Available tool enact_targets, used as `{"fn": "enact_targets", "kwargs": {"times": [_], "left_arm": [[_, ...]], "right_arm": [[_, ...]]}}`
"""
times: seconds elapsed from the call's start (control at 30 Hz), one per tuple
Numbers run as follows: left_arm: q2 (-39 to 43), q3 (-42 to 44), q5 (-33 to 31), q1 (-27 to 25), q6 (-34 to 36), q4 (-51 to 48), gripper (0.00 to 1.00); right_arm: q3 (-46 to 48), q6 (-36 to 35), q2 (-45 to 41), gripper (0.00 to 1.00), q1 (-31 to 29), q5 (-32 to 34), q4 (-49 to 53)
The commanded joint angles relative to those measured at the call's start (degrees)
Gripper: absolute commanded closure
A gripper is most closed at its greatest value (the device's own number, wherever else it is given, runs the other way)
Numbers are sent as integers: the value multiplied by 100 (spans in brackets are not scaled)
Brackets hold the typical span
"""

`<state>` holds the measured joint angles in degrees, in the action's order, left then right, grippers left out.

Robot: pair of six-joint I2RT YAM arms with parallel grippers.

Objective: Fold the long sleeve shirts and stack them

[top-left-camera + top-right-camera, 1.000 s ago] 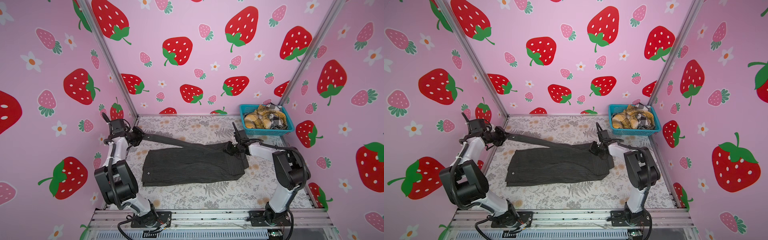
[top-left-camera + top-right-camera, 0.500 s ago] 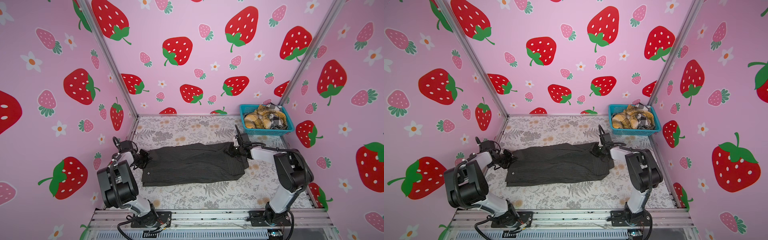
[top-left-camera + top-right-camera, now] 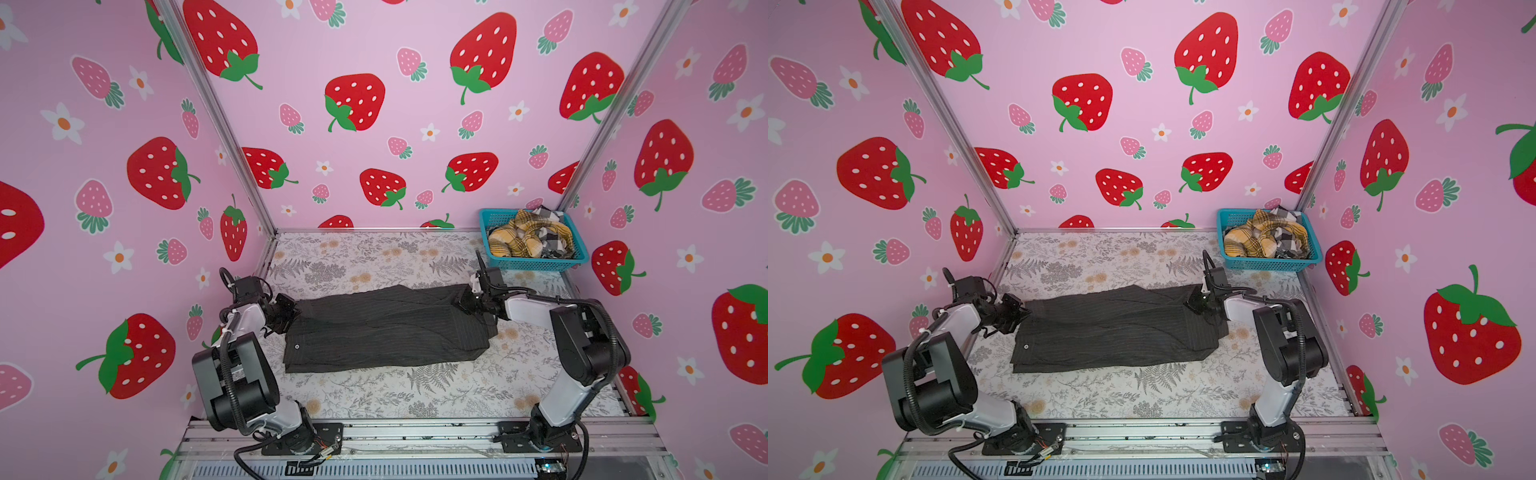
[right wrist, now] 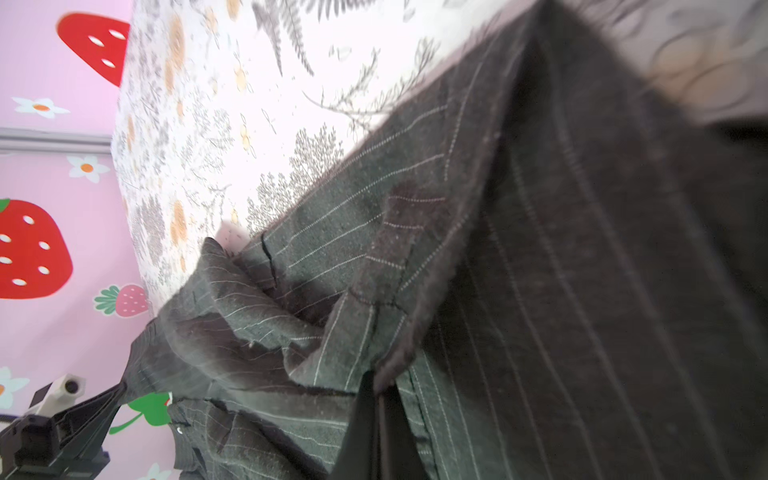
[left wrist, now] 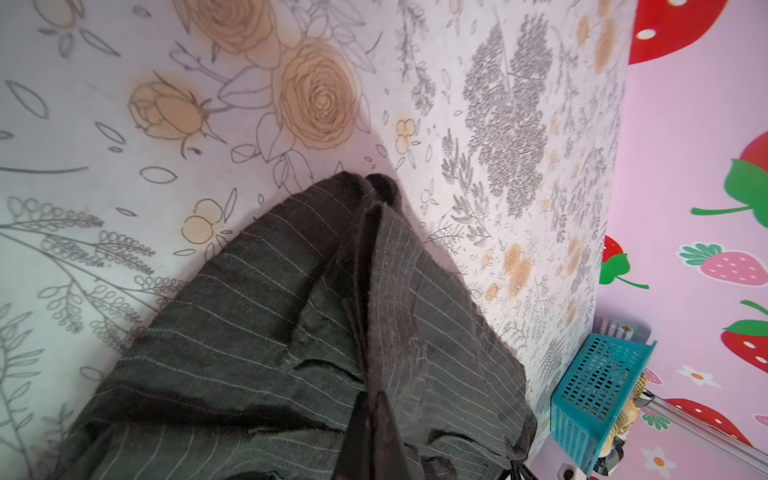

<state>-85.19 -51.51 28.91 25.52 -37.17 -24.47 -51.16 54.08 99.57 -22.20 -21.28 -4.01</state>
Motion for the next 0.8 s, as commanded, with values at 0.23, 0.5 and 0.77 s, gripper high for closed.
{"fn": "enact_targets", "kwargs": {"times": [0.23, 0.5, 0.77], "left_arm": [[3, 606, -304, 10, 455, 60, 100], [-65, 474, -298, -45, 298, -176, 72], [842, -560, -1227, -44, 373, -1456, 54]], "right_arm": [[465, 78, -4, 100, 111, -307, -650], [539, -187, -275, 55, 57, -480, -423], [-137, -1510, -1491, 41, -180, 836, 2236]]}}
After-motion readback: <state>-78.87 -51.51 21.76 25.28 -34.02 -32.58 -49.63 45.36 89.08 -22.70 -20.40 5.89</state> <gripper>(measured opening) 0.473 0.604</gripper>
